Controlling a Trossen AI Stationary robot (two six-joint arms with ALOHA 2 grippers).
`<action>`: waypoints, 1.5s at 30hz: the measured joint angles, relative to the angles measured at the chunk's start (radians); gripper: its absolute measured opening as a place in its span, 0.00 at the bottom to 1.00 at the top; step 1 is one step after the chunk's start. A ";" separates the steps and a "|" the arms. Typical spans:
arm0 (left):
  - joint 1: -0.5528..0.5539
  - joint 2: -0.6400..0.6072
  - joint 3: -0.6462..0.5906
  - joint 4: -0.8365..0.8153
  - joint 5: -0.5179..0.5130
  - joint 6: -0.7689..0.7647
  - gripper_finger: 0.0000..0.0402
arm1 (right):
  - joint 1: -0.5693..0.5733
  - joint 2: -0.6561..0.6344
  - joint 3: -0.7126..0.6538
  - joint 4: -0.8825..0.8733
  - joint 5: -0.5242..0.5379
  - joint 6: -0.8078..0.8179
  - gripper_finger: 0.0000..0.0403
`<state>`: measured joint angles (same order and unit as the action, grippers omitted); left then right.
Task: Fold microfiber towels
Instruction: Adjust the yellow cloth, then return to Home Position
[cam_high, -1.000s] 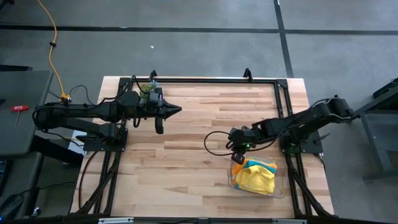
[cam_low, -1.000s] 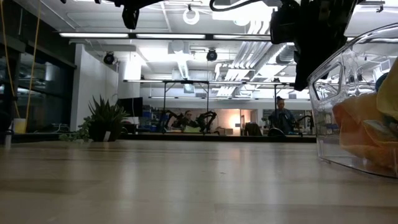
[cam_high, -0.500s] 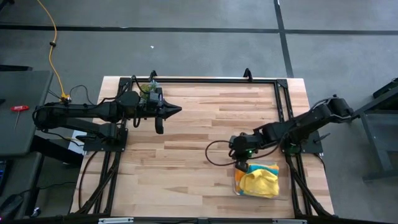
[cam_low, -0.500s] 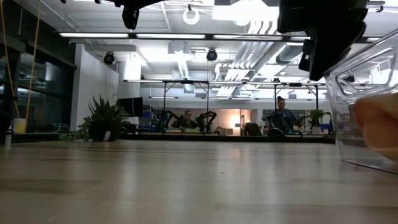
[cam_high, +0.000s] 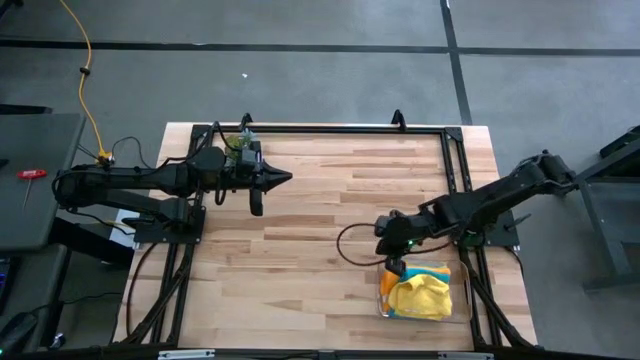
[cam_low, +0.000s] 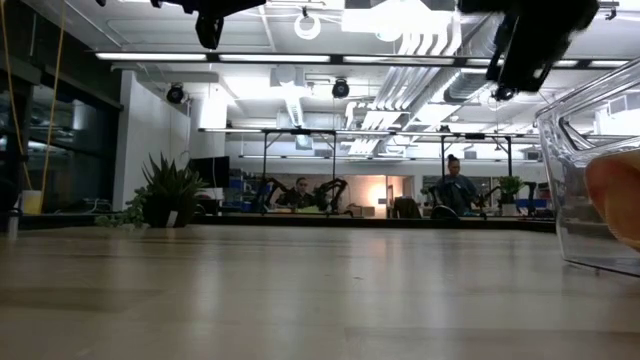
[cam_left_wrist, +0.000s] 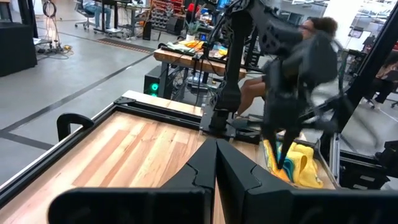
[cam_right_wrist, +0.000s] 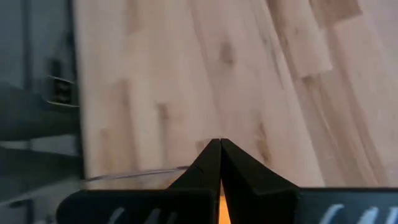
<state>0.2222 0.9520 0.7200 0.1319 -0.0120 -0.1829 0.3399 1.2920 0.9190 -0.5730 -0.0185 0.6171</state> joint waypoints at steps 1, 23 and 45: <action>0.000 0.000 0.000 -0.002 0.000 0.001 0.00 | 0.010 -0.022 0.009 -0.009 -0.004 0.017 0.00; 0.000 0.000 0.000 -0.001 -0.021 -0.006 0.00 | 0.285 0.018 0.015 -0.282 -0.078 0.239 0.00; -0.001 -0.064 0.001 -0.015 0.029 -0.051 0.00 | 0.090 -0.327 0.031 -0.323 0.548 0.033 0.00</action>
<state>0.2211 0.8882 0.7208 0.1169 0.0166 -0.2337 0.4302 0.9648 0.9501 -0.8958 0.5291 0.6506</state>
